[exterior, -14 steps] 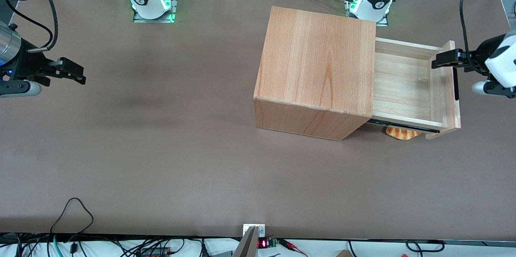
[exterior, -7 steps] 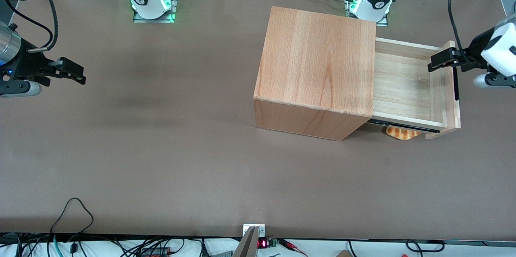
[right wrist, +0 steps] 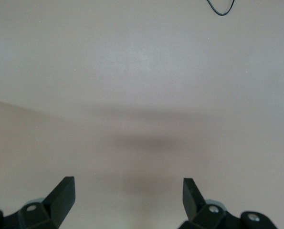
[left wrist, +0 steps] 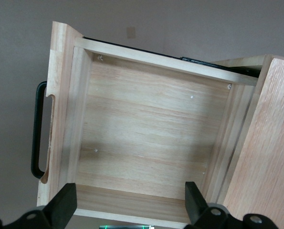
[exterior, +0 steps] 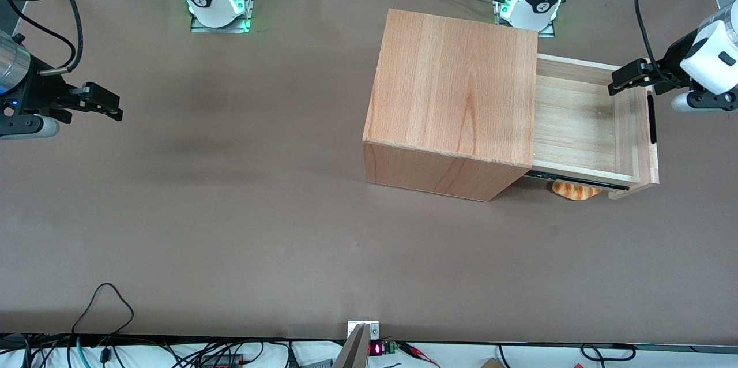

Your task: Open top drawer with left arm

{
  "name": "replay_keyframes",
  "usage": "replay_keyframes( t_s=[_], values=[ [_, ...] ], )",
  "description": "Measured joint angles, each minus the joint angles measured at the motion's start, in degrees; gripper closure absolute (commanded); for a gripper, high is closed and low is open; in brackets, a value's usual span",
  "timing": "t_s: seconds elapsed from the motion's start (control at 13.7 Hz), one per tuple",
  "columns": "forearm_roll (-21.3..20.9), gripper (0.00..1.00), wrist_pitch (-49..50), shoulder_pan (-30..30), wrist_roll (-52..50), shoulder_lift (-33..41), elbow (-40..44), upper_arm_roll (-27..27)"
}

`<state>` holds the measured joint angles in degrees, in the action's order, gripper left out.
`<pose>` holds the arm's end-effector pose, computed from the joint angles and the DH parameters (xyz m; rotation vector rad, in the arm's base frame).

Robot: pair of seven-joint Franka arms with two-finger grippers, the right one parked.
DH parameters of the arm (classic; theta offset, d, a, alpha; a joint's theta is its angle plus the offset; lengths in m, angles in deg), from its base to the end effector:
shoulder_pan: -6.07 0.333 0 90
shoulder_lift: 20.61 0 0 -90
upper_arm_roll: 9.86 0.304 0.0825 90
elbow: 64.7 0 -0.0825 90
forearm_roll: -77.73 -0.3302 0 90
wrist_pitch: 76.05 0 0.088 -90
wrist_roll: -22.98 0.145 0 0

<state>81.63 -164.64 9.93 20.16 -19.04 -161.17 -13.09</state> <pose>0.4818 -0.0050 0.5396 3.0709 0.0958 -0.1713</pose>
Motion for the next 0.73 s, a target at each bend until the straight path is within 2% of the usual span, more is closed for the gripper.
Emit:
replay_keyframes(
  t_s=[0.73],
  values=[
    [-0.4, 0.00, -1.2, 1.9, 3.2, 0.3, 2.6, 0.4]
  ],
)
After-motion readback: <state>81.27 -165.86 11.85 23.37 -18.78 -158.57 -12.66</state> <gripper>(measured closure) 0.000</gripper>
